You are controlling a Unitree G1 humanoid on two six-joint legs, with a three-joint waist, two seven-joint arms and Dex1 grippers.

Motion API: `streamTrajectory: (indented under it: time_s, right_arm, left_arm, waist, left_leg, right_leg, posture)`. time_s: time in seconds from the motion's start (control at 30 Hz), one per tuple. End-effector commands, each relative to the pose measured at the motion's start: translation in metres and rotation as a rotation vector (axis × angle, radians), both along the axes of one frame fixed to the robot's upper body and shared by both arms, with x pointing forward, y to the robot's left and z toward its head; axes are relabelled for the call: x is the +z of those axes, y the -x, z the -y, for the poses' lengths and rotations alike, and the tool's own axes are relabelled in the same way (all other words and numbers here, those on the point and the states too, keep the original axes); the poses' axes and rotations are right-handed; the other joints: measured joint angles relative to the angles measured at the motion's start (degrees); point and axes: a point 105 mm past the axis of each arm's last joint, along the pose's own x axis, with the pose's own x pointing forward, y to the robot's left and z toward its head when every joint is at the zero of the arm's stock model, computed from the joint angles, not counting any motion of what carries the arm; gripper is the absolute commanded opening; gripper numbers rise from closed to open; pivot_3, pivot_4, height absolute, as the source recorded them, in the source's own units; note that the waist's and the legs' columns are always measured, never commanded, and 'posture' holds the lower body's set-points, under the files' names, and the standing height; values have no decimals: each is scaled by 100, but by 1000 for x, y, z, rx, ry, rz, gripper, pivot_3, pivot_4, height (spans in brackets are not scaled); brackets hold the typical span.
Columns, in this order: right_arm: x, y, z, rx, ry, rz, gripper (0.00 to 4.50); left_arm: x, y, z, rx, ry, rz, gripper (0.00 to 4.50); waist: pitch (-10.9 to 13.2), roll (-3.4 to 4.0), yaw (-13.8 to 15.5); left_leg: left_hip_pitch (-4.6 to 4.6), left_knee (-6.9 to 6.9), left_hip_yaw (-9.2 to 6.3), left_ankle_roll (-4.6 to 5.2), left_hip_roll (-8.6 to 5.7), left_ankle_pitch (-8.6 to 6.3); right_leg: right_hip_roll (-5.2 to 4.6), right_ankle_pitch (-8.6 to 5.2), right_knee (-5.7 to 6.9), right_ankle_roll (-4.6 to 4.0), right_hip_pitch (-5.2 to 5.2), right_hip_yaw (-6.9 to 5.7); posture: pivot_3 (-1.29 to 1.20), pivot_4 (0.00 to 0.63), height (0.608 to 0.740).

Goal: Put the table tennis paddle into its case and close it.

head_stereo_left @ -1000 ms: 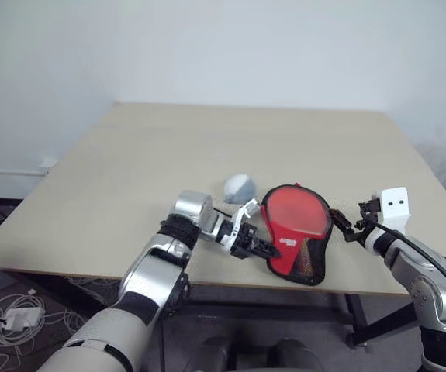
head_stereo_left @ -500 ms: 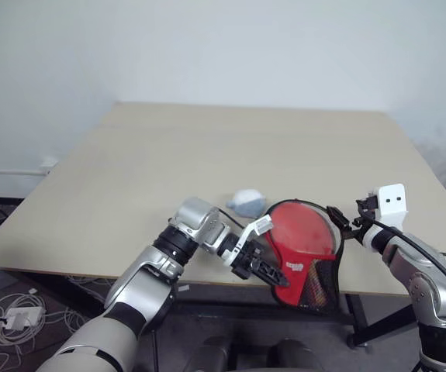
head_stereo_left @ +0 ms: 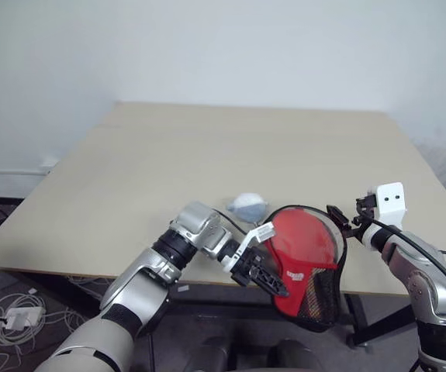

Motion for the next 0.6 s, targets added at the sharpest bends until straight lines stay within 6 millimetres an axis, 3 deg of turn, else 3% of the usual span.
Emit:
streamTrajectory:
  time_s: [0.03,0.27,0.6]
  right_arm:
    - [13,-3,-5,22,2,52,4189]
    - [13,-7,-11,43,2,53,4189]
    - [14,-9,-9,30,8,58,4189]
  left_arm:
    - [13,-9,-1,26,33,6,15]
    - [21,-20,-13,29,129,99,15]
    - [10,-19,-15,43,67,85,3043]
  waist:
    - [0,0,0]
    - [0,1,-3]
    - [1,1,1]
  left_leg:
    - [0,0,0,0,0,0]
    - [1,-1,2,-1,2,0]
    - [0,0,1,0,-1,0]
  right_leg:
    - [1,0,0,0,0,0]
    - [2,0,0,-1,-2,1]
    - [-3,0,-6,-1,-3,1]
  posture:
    - [0,0,740]
    - [0,0,740]
    - [0,0,740]
